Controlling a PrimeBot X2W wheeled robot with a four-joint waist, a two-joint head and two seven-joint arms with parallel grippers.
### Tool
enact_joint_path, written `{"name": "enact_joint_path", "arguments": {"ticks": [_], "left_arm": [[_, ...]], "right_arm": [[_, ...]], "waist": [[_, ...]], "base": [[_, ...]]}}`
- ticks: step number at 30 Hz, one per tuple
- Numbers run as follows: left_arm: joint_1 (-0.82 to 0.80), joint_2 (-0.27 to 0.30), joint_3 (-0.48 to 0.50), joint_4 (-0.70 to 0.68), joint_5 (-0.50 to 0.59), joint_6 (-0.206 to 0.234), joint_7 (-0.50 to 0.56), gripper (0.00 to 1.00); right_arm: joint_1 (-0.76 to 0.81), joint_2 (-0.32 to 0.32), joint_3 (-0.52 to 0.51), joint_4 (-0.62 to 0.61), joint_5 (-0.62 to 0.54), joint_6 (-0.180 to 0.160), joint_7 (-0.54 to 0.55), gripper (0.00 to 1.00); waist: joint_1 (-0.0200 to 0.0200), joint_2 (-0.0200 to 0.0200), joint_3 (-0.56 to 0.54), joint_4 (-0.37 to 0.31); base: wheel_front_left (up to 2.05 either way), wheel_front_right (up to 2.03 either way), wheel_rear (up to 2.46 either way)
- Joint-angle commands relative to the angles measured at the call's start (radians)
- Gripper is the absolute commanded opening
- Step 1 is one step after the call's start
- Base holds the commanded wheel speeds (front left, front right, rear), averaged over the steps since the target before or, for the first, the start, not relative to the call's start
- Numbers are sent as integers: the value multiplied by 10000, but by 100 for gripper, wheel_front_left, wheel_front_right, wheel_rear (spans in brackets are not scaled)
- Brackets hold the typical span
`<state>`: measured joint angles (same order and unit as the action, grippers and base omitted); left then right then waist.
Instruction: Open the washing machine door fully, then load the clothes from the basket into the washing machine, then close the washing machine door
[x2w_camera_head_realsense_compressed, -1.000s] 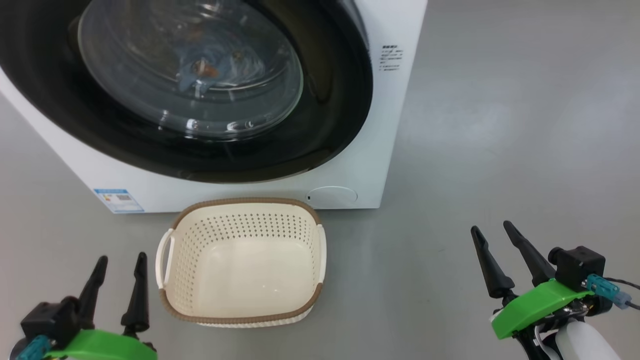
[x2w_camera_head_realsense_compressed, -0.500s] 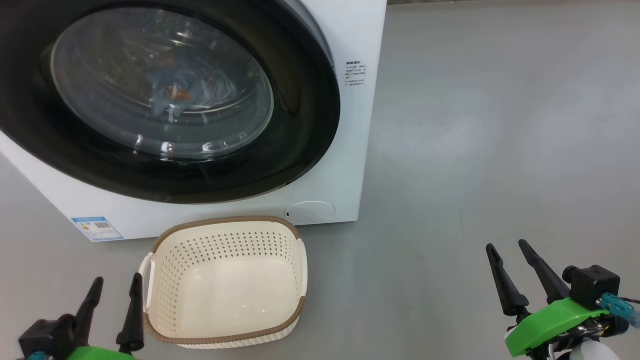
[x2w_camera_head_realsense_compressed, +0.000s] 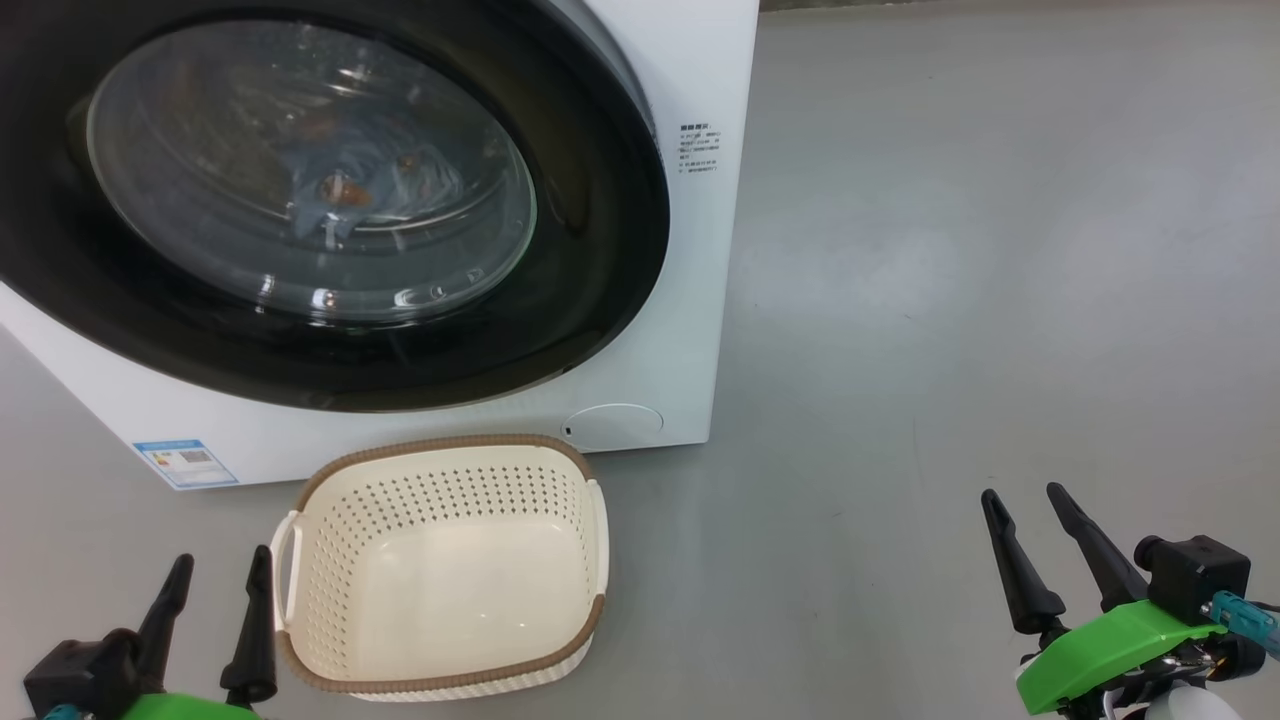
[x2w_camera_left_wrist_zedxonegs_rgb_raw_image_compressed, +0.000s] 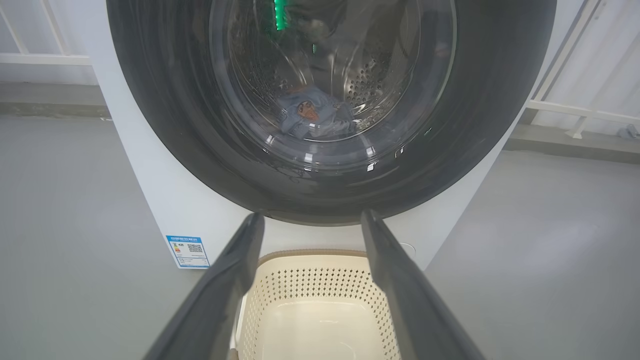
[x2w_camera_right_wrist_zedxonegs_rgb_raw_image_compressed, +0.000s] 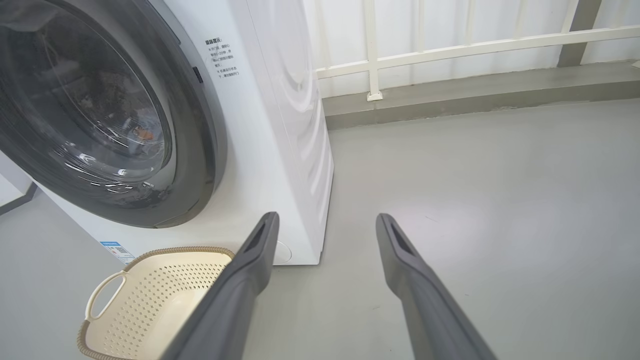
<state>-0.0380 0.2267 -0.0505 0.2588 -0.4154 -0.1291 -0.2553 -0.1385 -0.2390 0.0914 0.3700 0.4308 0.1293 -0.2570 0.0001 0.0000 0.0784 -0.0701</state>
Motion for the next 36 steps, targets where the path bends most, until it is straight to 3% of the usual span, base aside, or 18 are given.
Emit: {"name": "enact_joint_path", "arguments": {"ticks": [1, 12, 13, 17, 24, 28, 36], "left_arm": [[-81, 284, 402, -220, -105, -15, -65, 100], [-34, 262, 382, -285, -201, -15, -65, 100], [36, -2, -10, -33, -146, 0, 0, 0], [163, -369, -136, 359, -166, 2, 10, 0], [140, -447, -39, 304, -831, 1, 216, 0], [104, -491, 16, 303, -1208, 0, 332, 0], [42, -569, 116, 285, -1864, -1, 537, 0]], "right_arm": [[94, -93, 181, -262, -77, 14, -48, 100], [54, -84, 178, -278, -97, 14, -48, 100], [1, 20, -14, -21, 0, 0, 1, 0], [102, 281, 18, 408, 26, 0, 8, 0], [134, 365, -87, 293, 697, 1, 207, 0], [136, 412, -147, 251, 1078, 1, 321, 0], [136, 496, -256, 165, 1740, 2, 521, 0]], "waist": [[-1, 0, 7, 2], [-1, 0, -46, 30], [0, 0, -46, 30], [0, 0, -48, 31], [22, 0, -112, 69], [1, 0, -117, 90], [0, 0, -151, 128]], "base": [[0, 0, 0], [0, 0, 0], [0, 0, 0], [0, 0, 0], [0, 0, 0], [0, 0, 0], [0, 0, 0]]}}
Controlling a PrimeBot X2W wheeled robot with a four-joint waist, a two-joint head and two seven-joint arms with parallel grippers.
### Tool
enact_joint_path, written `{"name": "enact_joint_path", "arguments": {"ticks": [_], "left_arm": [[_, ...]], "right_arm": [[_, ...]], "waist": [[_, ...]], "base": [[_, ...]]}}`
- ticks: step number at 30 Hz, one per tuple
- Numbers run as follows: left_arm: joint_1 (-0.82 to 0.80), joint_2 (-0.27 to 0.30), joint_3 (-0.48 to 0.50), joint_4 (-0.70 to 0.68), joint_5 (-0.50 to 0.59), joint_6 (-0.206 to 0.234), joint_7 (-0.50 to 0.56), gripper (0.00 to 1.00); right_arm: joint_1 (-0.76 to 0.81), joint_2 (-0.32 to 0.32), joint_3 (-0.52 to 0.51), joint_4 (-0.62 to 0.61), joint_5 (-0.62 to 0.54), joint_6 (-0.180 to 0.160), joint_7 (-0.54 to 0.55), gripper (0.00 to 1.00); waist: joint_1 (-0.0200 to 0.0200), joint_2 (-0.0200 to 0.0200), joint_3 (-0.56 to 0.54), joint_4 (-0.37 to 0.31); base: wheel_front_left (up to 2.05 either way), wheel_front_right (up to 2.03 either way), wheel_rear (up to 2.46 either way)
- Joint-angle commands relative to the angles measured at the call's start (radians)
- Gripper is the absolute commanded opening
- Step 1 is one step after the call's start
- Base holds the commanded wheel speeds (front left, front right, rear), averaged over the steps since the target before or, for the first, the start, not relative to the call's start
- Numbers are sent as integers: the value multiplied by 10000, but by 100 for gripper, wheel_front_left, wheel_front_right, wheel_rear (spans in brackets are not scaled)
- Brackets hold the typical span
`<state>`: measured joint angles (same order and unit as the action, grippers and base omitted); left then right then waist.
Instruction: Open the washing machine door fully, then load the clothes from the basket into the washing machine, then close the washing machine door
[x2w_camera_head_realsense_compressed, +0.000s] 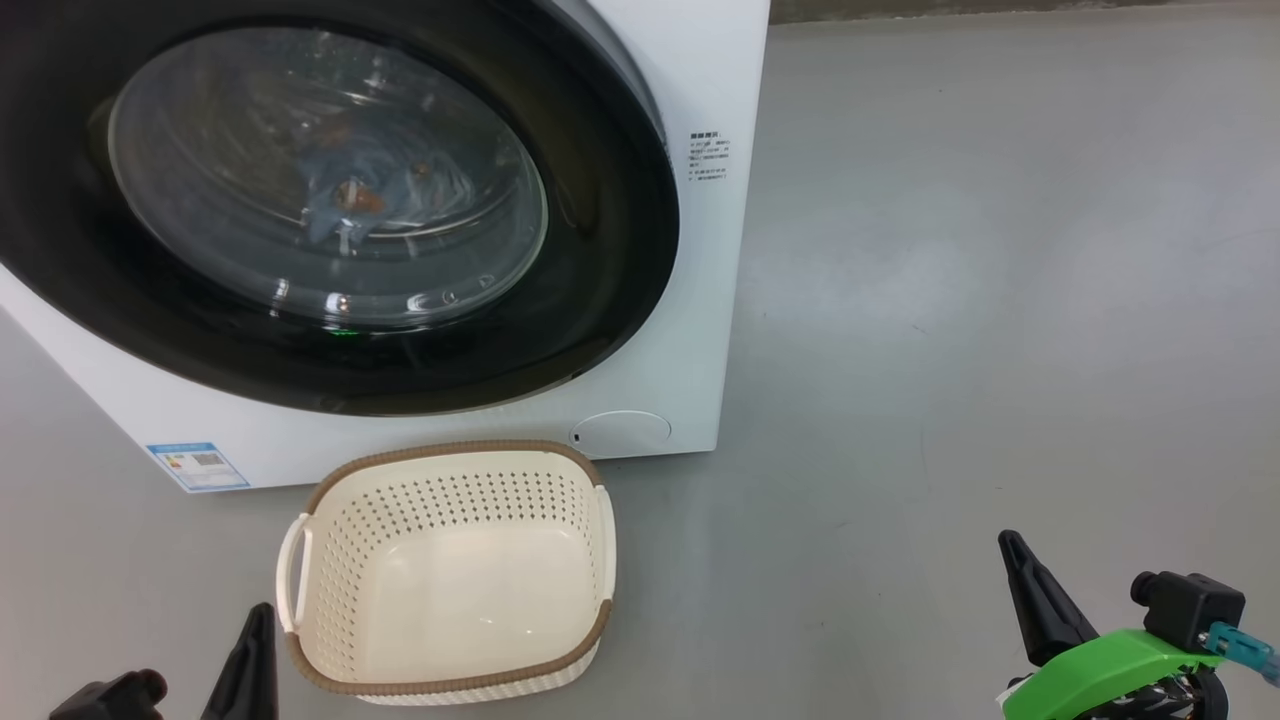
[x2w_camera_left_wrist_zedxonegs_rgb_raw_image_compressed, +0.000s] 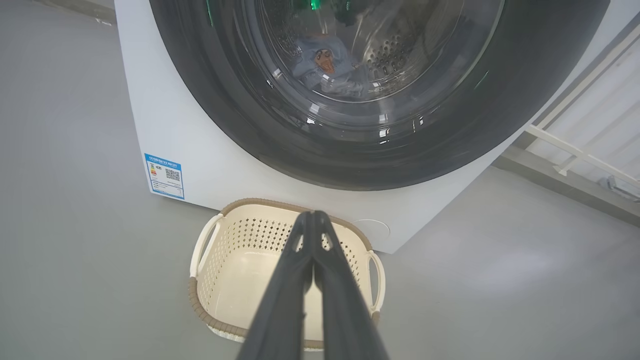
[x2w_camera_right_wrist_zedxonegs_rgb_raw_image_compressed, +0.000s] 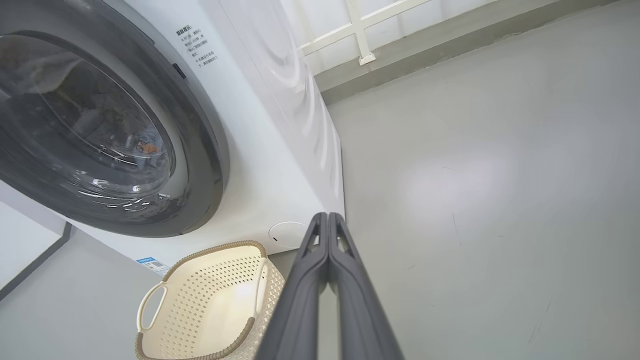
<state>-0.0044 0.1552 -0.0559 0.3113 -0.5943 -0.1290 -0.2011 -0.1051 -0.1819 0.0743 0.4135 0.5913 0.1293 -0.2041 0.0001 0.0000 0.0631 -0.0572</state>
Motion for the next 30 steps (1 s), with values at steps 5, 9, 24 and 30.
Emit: {"name": "enact_joint_path", "arguments": {"ticks": [5, 9, 24, 30], "left_arm": [[-339, 80, 257, -261, -640, -3, 173, 0], [-367, 35, 315, -277, -1020, -4, 292, 0], [-471, -133, 531, -336, -2433, -6, 735, 0], [-512, -200, 617, -360, -2995, -7, 912, 0]], "right_arm": [[-189, -3, -181, -348, 704, 3, 166, 0], [-182, 47, -245, -401, 1086, 3, 283, 0], [-157, 235, -487, -601, 2505, 5, 722, 0], [-148, 310, -585, -681, 3068, 5, 898, 0]], "waist": [[-1, 0, -32, 31], [-1, 0, -55, 52], [-1, 0, -139, 133], [-1, 0, -173, 165]], "base": [[0, 0, 0], [0, 0, 0], [0, 0, 0], [0, 0, 0]]}}
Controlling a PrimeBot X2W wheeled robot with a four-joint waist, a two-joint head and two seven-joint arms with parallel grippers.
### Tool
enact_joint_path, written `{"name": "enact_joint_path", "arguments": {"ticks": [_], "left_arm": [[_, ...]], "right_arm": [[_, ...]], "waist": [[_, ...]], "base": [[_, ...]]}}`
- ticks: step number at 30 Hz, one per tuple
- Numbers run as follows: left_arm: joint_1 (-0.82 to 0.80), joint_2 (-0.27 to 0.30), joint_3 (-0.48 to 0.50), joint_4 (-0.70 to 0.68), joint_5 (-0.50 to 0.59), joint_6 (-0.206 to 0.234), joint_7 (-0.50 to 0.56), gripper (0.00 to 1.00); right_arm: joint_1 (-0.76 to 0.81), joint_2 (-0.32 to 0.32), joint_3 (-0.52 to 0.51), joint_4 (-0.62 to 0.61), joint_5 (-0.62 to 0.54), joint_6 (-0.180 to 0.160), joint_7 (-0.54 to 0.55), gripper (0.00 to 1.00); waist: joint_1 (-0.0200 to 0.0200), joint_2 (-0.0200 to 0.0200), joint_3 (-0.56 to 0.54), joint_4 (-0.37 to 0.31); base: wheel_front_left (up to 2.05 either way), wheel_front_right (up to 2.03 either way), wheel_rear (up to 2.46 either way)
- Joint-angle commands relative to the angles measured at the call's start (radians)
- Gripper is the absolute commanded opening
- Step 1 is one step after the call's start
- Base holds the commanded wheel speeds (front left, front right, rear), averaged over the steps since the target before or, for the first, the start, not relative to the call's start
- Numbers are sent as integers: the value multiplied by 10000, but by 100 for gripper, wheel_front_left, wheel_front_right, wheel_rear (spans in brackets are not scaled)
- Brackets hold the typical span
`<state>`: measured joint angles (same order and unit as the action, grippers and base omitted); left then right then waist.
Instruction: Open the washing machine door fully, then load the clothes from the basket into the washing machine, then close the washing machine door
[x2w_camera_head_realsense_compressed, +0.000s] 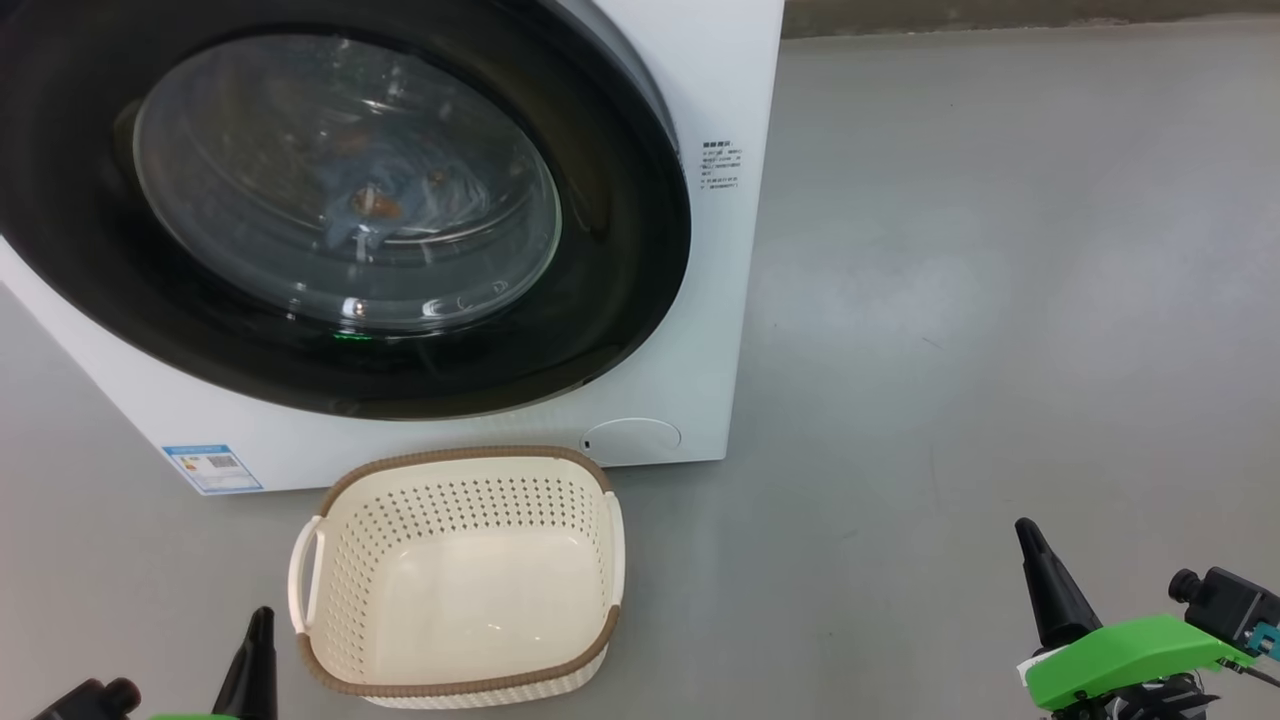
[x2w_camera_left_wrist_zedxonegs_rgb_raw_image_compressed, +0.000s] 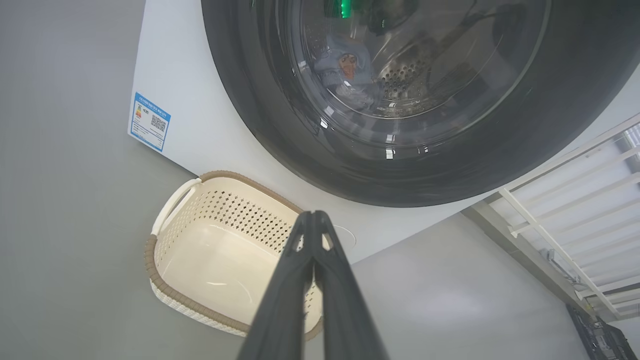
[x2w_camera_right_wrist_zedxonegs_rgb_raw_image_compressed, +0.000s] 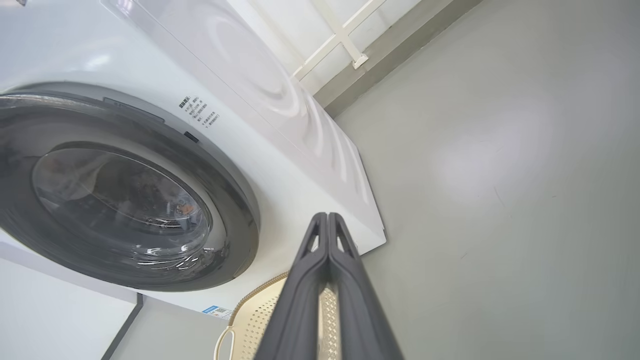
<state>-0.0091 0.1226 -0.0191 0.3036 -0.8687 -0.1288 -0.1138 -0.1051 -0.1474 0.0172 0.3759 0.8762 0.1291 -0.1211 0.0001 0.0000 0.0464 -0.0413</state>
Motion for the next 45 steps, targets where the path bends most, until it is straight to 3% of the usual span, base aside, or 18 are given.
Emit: {"name": "enact_joint_path", "arguments": {"ticks": [1, 45], "left_arm": [[-472, 115, 263, -288, -345, -9, 69, 0], [-770, -366, 881, -459, -4394, -15, 1338, 0]], "right_arm": [[-146, -22, -30, -318, 313, 7, 97, 0], [-76, 532, -747, -890, 4356, 12, 1373, 0]], "waist": [[-1, 0, -12, 11], [-1, 0, -254, 242]], "base": [[0, 0, 0], [0, 0, 0]]}}
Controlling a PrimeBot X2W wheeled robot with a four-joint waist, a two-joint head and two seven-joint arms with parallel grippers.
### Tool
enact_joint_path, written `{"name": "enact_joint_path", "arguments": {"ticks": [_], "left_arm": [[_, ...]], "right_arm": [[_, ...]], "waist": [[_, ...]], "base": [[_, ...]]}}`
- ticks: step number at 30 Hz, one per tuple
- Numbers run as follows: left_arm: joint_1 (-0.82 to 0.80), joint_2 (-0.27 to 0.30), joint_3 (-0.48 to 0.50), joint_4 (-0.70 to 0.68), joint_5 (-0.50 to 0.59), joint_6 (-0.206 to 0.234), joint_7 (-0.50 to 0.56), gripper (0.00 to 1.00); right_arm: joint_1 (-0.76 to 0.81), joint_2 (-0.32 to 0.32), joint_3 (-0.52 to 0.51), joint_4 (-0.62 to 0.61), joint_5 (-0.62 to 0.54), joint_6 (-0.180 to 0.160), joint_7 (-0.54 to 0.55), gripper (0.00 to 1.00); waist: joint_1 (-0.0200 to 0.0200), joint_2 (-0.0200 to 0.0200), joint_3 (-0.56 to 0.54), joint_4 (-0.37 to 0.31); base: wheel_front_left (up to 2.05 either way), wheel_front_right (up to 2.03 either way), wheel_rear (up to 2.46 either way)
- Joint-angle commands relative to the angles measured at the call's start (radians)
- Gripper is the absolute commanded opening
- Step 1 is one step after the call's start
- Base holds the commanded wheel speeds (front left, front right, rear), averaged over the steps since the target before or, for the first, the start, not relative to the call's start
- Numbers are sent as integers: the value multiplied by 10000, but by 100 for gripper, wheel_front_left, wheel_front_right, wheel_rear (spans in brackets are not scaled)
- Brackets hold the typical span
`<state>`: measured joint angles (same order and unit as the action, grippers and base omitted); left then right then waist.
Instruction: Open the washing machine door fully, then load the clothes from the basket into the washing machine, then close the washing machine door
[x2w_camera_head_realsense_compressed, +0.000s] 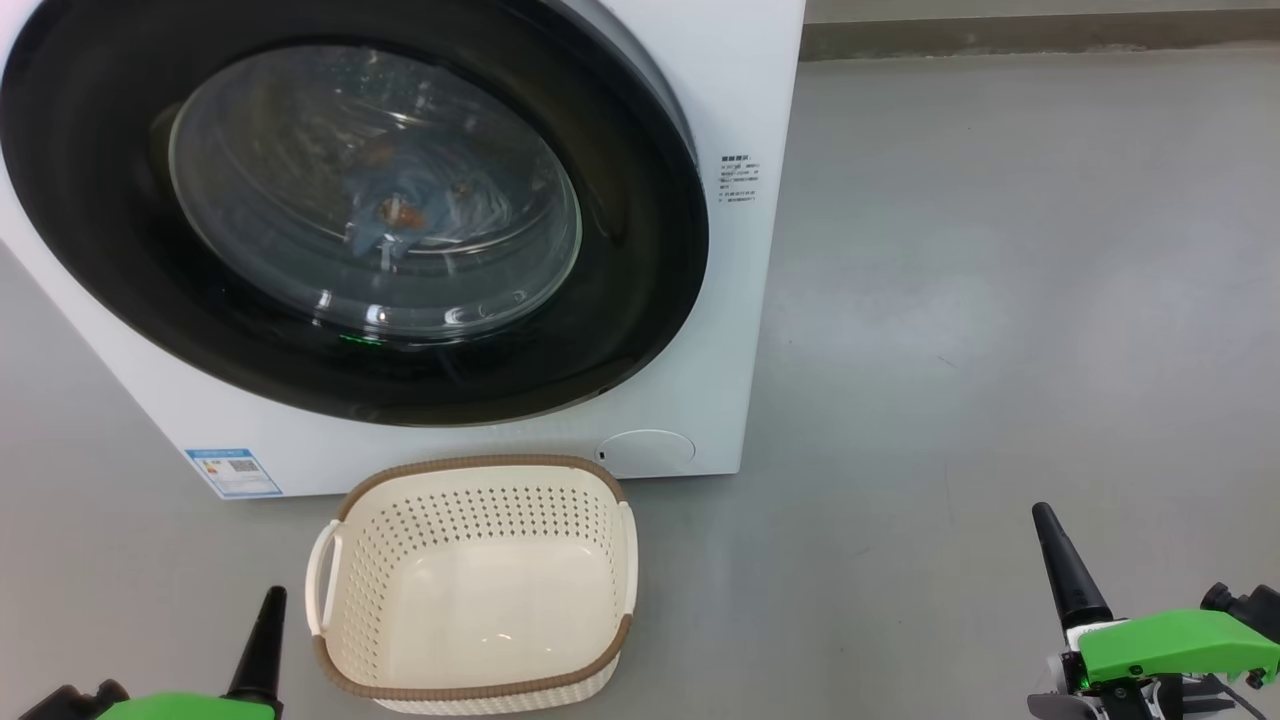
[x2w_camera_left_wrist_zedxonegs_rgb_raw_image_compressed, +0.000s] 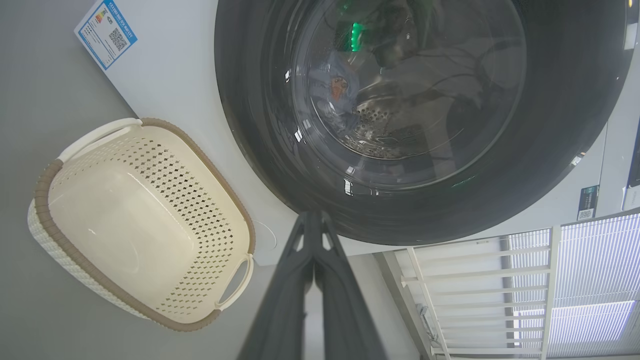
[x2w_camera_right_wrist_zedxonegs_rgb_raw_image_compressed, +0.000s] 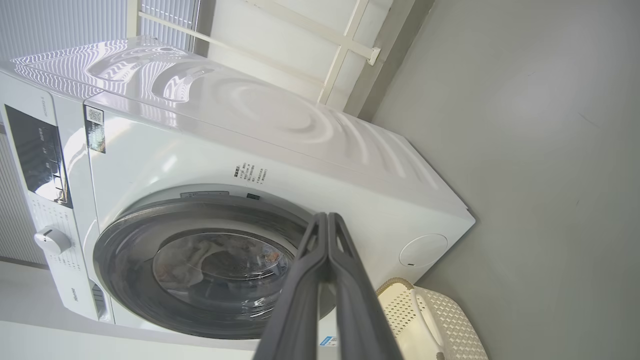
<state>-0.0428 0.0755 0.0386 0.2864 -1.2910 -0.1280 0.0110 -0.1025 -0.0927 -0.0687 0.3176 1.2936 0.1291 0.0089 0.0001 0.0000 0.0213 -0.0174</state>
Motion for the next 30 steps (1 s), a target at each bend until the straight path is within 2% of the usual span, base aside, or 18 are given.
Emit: {"name": "enact_joint_path", "arguments": {"ticks": [1, 30], "left_arm": [[-439, 95, 318, -291, -266, -23, 119, 0], [-639, -230, 734, -407, -2992, -27, 974, 0]], "right_arm": [[-100, -2, 95, -320, 276, 12, 103, 0], [-54, 376, -394, -705, 2993, 15, 967, 0]], "waist": [[-1, 0, -8, 8], [-1, 0, -172, 164]], "base": [[0, 0, 0], [0, 0, 0]]}}
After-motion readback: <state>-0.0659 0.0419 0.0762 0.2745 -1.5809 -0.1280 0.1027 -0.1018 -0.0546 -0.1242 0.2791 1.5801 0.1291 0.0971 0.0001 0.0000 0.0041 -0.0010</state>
